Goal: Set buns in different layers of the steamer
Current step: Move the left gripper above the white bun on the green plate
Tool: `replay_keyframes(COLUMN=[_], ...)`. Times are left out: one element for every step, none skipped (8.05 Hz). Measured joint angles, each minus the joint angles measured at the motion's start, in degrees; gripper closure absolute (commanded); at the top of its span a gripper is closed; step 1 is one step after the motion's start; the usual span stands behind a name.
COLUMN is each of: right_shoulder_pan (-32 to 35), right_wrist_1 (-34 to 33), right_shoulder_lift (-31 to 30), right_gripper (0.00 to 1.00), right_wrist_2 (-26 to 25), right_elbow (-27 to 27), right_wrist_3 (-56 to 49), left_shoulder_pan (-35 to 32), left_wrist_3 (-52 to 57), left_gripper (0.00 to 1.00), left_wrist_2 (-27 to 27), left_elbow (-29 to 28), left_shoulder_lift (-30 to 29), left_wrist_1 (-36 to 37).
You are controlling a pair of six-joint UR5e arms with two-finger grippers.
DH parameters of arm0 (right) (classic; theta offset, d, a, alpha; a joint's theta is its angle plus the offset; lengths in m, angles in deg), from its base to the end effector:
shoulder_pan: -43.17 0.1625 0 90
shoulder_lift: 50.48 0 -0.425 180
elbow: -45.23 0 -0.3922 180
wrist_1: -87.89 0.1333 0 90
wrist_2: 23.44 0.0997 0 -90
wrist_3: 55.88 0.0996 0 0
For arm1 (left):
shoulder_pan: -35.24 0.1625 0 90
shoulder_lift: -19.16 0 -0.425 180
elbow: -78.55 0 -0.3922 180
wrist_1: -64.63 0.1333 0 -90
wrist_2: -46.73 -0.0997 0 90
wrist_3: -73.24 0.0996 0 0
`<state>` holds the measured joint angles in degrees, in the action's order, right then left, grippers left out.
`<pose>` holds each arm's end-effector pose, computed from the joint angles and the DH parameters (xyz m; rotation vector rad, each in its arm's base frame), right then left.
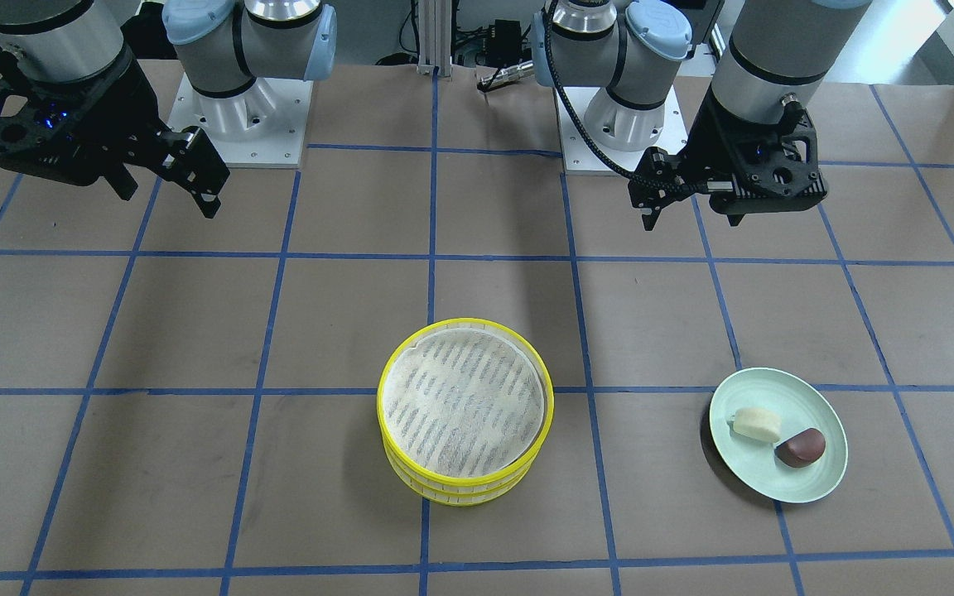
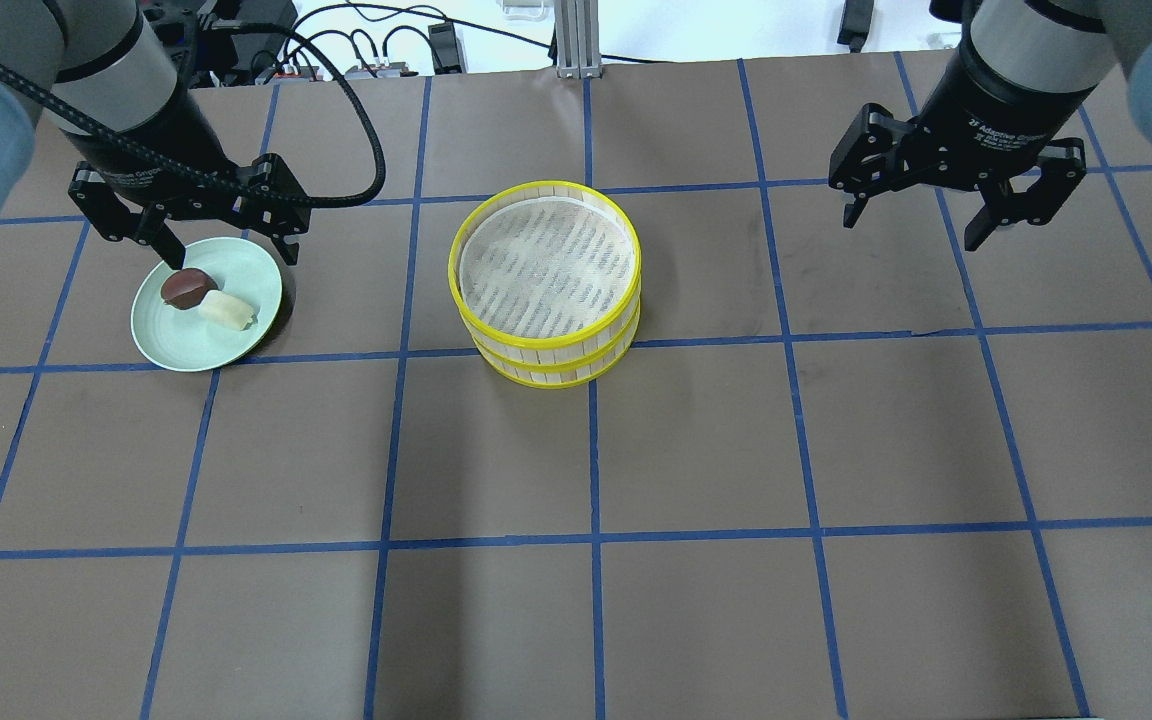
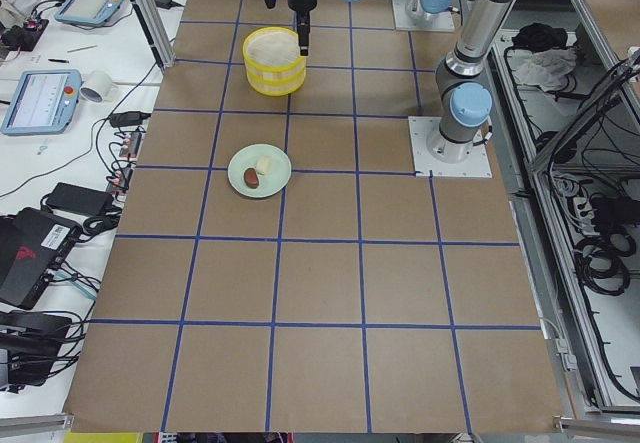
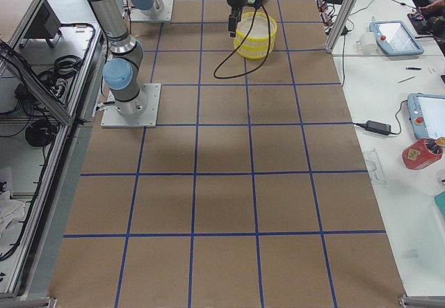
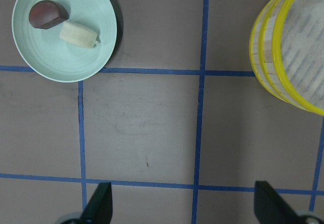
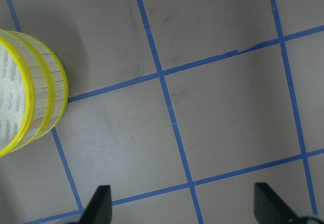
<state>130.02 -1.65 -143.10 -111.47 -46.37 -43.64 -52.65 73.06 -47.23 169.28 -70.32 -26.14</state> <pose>0.1105 -0.4802 0.4955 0.4157 3.0786 -0.0109 -0.1084 -0.4907 0.4850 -0.0605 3.0721 0.0281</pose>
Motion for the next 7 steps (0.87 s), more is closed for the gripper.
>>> replay_keyframes(right_shoulder_pan=[0.0,-0.01,-0.06,-0.12,-0.15,-0.17,-0.18], right_wrist_1=[0.03,0.01,-0.04,-0.08,-0.1,-0.1,-0.07], right_shoulder_lift=[0.09,0.13,0.2,0.22,0.2,0.19,0.17], right_gripper=[0.0,0.0,0.0,0.0,0.0,0.0,0.0], right_wrist_2=[-0.02,0.01,0.07,0.09,0.14,0.16,0.19], right_elbow=[0.01,0.02,0.02,0.03,0.03,0.03,0.07], right_wrist_3=[-0.06,-0.06,-0.04,-0.07,-0.09,-0.1,-0.11], left_shoulder_pan=[0.01,0.1,0.33,0.7,1.34,2.51,3.94], left_wrist_3=[0.01,0.08,0.66,2.79,4.17,4.74,4.71], left_gripper=[0.0,0.0,0.0,0.0,0.0,0.0,0.0], left_wrist_2=[0.0,0.0,0.0,0.0,-0.02,0.07,0.04], left_elbow=[0.03,0.04,0.02,0.0,0.07,0.16,0.26], left_shoulder_lift=[0.0,-0.03,-0.06,-0.1,-0.28,-0.6,-1.16], left_wrist_1=[0.06,0.25,0.61,1.27,1.74,2.04,2.55])
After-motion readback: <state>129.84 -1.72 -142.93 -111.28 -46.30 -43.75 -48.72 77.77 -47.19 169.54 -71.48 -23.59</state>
